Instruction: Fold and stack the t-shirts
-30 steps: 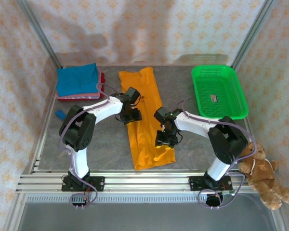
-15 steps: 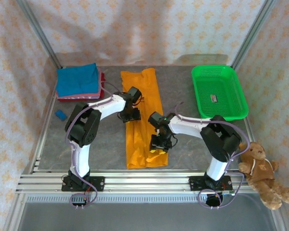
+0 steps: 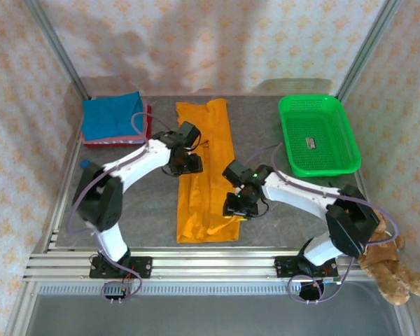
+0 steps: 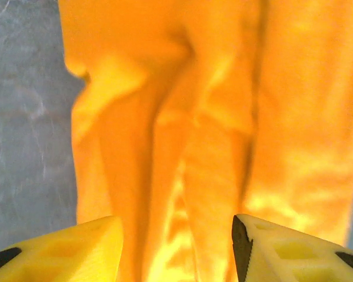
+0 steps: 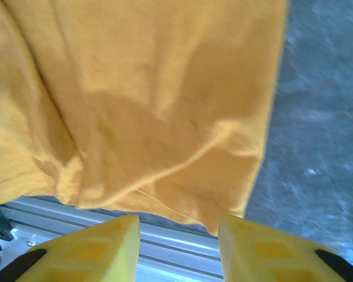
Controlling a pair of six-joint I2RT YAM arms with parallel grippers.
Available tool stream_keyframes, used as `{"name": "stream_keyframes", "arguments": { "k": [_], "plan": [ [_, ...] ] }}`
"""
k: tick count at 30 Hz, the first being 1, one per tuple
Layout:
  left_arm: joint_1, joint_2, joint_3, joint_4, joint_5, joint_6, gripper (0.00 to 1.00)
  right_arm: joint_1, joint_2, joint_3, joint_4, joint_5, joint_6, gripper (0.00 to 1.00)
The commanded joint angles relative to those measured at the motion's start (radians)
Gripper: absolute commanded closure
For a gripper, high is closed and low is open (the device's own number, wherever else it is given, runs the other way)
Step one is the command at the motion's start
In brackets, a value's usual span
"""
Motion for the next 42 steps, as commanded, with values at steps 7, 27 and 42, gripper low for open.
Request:
{"name": "stream_keyframes", "arguments": {
  "k": [7, 27, 42],
  "plan": [
    [-0.143, -0.314, -0.393, -0.002, 0.015, -0.218, 0.47, -0.003, -0.074, -0.171, 0.004, -0.006, 0.065, 0.61],
    [-0.267, -0.701, -0.875, 0.192, 0.070, -0.650, 0.56, -0.004, -0.049, -0.229, 0.152, -0.095, 0.131, 0.64],
    [-0.268, -0.662, -0.915, 0.303, 0.117, -0.660, 0.56, -0.002, -0.022, -0.253, 0.176, -0.138, 0.137, 0.63]
  ]
}}
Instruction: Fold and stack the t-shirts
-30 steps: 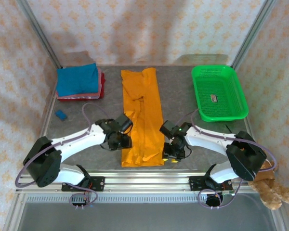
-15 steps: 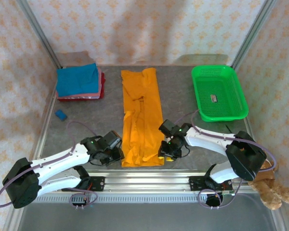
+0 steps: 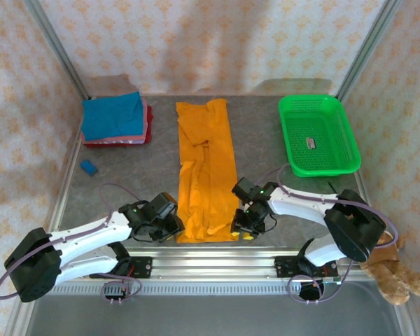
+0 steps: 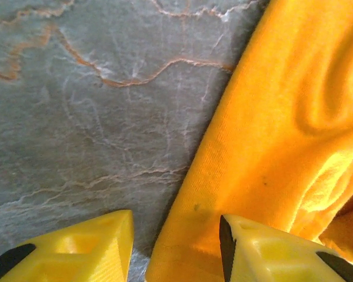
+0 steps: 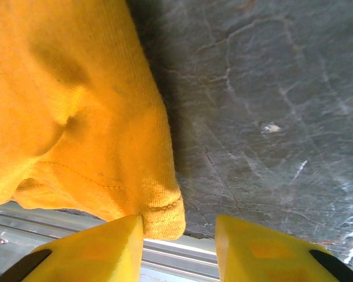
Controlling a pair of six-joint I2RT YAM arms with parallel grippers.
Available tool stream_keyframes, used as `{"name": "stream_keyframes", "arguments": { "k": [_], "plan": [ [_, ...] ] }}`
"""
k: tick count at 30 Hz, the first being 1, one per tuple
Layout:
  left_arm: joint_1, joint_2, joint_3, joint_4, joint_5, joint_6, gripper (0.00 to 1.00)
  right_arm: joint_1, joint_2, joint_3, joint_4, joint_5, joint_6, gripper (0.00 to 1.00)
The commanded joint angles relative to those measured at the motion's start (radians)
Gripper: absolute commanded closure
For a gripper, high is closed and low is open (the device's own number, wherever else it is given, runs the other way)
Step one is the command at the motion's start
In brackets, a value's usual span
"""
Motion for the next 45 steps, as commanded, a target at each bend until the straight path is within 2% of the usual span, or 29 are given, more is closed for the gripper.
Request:
{"name": "stream_keyframes", "arguments": {
  "k": [1, 10, 15, 19, 36, 45],
  "plan": [
    [-0.007, 0.021, -0.014, 0.028, 0.015, -0.016, 0.57, -0.002, 0.019, 0.004, 0.012, -0.011, 0.013, 0.63],
    [-0.028, 0.070, -0.030, 0.047, 0.019, -0.027, 0.58, -0.001, 0.047, 0.004, 0.036, -0.027, 0.013, 0.63],
    [-0.044, 0.079, -0.031, 0.091, 0.018, -0.051, 0.62, 0.000, 0.059, 0.003, 0.046, -0.030, 0.013, 0.63],
    [-0.059, 0.083, 0.018, 0.028, 0.003, -0.046, 0.63, -0.001, 0.054, 0.008, 0.033, -0.019, 0.012, 0.65],
    [-0.115, 0.239, 0.187, -0.118, -0.030, 0.033, 0.67, 0.006, 0.083, 0.069, -0.071, 0.033, -0.042, 0.80],
    [-0.121, 0.220, 0.202, -0.102, -0.035, 0.011, 0.69, 0.006, 0.087, 0.072, -0.057, 0.029, -0.036, 0.93]
  ]
}}
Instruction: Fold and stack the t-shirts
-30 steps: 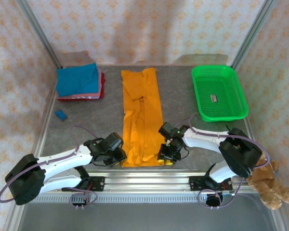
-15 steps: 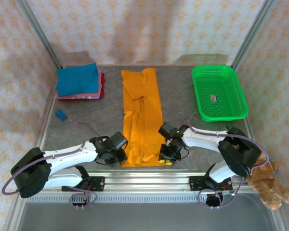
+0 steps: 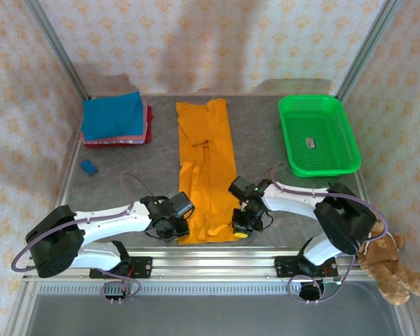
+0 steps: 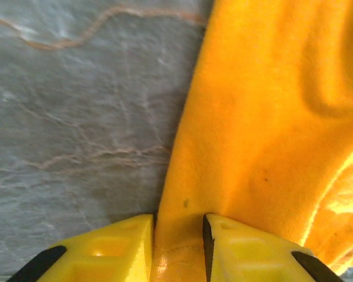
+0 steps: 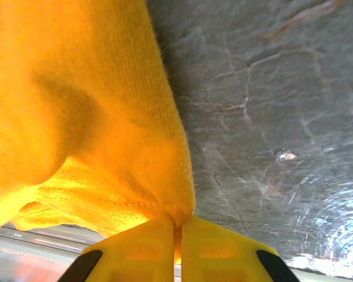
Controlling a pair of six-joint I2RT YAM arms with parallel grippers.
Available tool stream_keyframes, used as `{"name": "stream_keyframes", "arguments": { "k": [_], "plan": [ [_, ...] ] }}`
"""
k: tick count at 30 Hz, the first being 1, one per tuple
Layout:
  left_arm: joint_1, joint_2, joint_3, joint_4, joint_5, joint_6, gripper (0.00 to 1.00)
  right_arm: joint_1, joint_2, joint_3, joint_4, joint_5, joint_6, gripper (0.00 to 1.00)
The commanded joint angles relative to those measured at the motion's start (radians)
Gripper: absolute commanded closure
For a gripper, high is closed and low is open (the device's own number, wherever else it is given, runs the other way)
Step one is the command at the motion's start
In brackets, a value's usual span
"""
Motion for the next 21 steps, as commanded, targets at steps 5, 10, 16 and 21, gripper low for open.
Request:
{"name": "stream_keyframes", "arguments": {
  "k": [5, 10, 16, 21],
  "plan": [
    [-0.006, -0.001, 0.056, -0.038, -0.005, 0.009, 0.70, 0.005, 0.015, 0.021, -0.020, 0.019, -0.002, 0.95],
    [-0.006, 0.024, 0.014, 0.015, 0.017, -0.001, 0.77, 0.005, 0.011, 0.020, -0.019, 0.019, -0.001, 0.97],
    [-0.007, 0.011, -0.008, 0.013, 0.016, -0.005, 0.87, 0.006, -0.009, 0.015, -0.015, 0.022, 0.006, 0.98],
    [-0.007, -0.024, -0.007, -0.024, -0.008, 0.005, 1.00, 0.006, -0.025, 0.019, -0.019, 0.026, 0.008, 0.99]
  ]
}}
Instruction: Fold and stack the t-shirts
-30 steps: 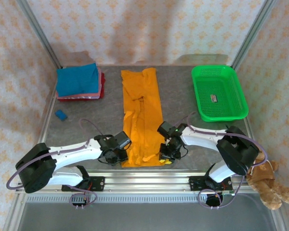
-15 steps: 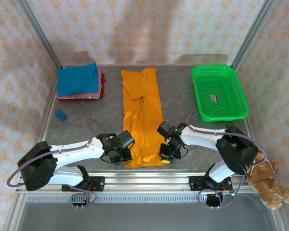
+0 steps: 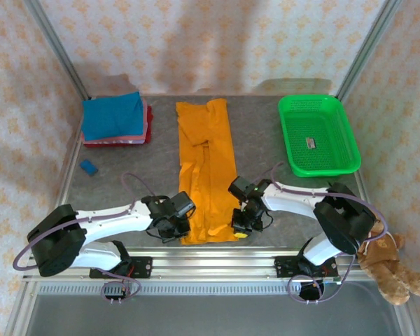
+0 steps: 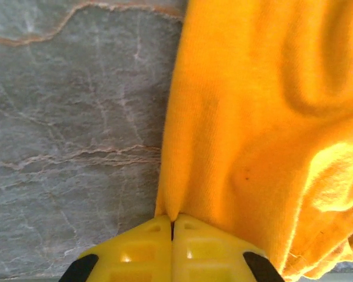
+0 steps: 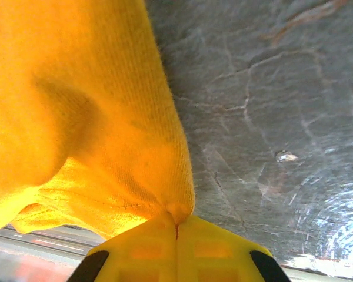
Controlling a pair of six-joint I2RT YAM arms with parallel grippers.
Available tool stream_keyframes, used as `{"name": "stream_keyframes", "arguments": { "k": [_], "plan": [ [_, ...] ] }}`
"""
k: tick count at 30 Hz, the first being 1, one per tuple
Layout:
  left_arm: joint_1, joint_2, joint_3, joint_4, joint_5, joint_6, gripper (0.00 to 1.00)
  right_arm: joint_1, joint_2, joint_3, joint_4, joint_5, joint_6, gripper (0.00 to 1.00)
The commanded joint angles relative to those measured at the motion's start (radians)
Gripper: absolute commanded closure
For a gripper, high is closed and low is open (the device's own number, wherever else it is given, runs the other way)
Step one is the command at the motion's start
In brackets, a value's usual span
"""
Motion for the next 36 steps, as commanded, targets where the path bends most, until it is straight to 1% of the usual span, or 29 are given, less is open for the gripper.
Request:
{"name": "stream_keyframes", "arguments": {
  "k": [1, 8, 13, 15, 19, 25, 31, 36],
  "plan": [
    [-0.007, -0.041, -0.012, -0.034, -0.022, 0.001, 1.00, 0.006, -0.031, 0.020, -0.021, 0.030, 0.008, 0.99],
    [0.002, -0.084, 0.027, -0.052, -0.042, 0.001, 1.00, -0.003, -0.096, 0.048, -0.031, 0.065, 0.027, 1.00],
    [0.063, -0.050, 0.068, -0.039, -0.026, 0.046, 1.00, -0.040, -0.116, 0.084, -0.032, 0.087, 0.017, 1.00],
    [0.093, -0.035, 0.109, -0.049, -0.050, 0.080, 1.00, -0.068, -0.107, 0.100, -0.016, 0.081, 0.009, 1.00],
    [0.177, 0.028, 0.231, -0.096, -0.071, 0.181, 1.00, -0.124, -0.060, 0.201, -0.055, 0.101, -0.047, 1.00],
    [0.301, 0.150, 0.398, -0.158, -0.060, 0.319, 1.00, -0.221, 0.021, 0.380, -0.106, 0.129, -0.126, 1.00],
    [0.399, 0.240, 0.520, -0.167, -0.055, 0.411, 1.00, -0.286, 0.148, 0.558, -0.153, 0.142, -0.204, 1.00],
    [0.482, 0.319, 0.618, -0.191, -0.037, 0.481, 1.00, -0.323, 0.229, 0.658, -0.165, 0.157, -0.233, 1.00]
  ]
}}
